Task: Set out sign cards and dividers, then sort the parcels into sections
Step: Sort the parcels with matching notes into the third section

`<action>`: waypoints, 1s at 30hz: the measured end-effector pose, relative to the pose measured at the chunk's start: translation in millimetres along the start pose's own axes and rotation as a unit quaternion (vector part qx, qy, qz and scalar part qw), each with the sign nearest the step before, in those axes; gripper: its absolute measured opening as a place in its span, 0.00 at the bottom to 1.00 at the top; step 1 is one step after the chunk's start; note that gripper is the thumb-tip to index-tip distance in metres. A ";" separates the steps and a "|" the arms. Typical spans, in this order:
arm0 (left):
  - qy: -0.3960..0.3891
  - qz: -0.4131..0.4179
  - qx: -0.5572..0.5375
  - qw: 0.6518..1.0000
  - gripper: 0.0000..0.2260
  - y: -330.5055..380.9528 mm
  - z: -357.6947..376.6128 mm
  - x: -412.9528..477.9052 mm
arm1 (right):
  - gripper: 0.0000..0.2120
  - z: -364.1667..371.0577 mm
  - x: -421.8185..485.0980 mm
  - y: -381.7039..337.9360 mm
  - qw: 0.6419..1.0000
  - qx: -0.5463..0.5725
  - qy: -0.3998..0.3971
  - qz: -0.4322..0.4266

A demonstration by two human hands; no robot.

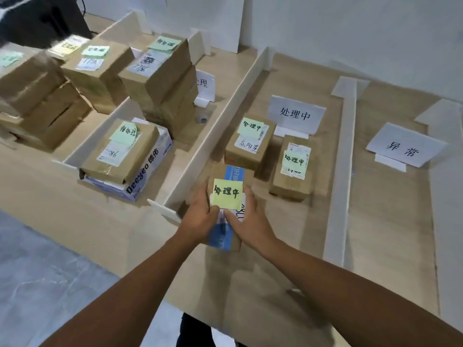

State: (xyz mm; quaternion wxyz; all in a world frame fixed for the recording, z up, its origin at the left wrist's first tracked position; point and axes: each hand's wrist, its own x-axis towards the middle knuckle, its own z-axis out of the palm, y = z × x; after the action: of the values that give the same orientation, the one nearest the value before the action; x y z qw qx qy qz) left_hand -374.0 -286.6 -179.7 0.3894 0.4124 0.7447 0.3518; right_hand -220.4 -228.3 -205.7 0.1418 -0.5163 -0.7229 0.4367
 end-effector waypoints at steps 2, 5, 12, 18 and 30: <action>-0.009 -0.011 -0.007 1.000 0.23 -11.1 -4.1 23.9 | 0.40 13.8 19.0 -1.9 1.000 0.001 0.005 0.015; -0.039 -0.024 -0.010 0.999 0.21 -30.1 -7.4 57.6 | 0.40 34.2 44.2 0.3 0.999 -0.003 0.015 0.050; -0.062 -0.049 0.020 0.997 0.22 -46.4 -5.6 81.2 | 0.42 53.8 59.8 7.0 0.992 -0.028 0.018 0.121; 0.004 0.050 0.116 0.992 0.33 2.8 -0.7 58.3 | 0.35 3.7 34.7 -11.5 0.991 0.008 0.065 0.116; -0.179 0.354 0.079 0.914 0.26 170.4 206.6 -96.8 | 0.27 -247.8 -273.9 93.7 0.913 -0.146 0.369 0.099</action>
State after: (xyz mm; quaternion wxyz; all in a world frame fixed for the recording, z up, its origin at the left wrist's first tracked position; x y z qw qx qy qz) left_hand -101.7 -260.4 -100.5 0.3322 0.7348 0.4927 0.3271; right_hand 117.4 -338.5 -67.9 0.2780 -0.7245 -0.6199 0.1167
